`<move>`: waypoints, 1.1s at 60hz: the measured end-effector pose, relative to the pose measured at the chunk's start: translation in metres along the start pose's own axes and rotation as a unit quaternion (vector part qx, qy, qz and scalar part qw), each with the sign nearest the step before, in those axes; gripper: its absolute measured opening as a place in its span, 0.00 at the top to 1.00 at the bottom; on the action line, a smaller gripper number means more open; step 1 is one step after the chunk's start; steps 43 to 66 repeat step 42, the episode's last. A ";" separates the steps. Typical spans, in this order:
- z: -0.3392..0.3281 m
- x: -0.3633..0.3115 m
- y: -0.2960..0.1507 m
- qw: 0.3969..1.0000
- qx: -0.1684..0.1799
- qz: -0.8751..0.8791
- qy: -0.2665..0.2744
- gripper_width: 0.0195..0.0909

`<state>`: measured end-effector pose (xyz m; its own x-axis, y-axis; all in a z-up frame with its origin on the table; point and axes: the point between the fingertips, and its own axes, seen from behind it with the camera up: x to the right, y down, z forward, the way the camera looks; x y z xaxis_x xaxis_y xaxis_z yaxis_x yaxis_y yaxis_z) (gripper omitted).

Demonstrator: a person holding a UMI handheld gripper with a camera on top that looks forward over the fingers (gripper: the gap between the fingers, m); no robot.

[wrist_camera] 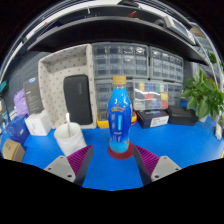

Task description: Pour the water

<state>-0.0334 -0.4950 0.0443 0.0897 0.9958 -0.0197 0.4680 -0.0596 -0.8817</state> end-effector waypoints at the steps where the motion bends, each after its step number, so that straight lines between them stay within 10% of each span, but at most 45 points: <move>1: -0.007 -0.001 0.003 1.000 -0.005 -0.001 0.000 0.13; 17: -0.118 -0.020 -0.012 1.000 -0.016 -0.012 0.012 0.12; 35: -0.200 -0.070 -0.061 0.998 0.047 -0.025 -0.035 0.12; 66: -0.217 -0.083 -0.073 0.996 0.068 -0.027 -0.047 0.10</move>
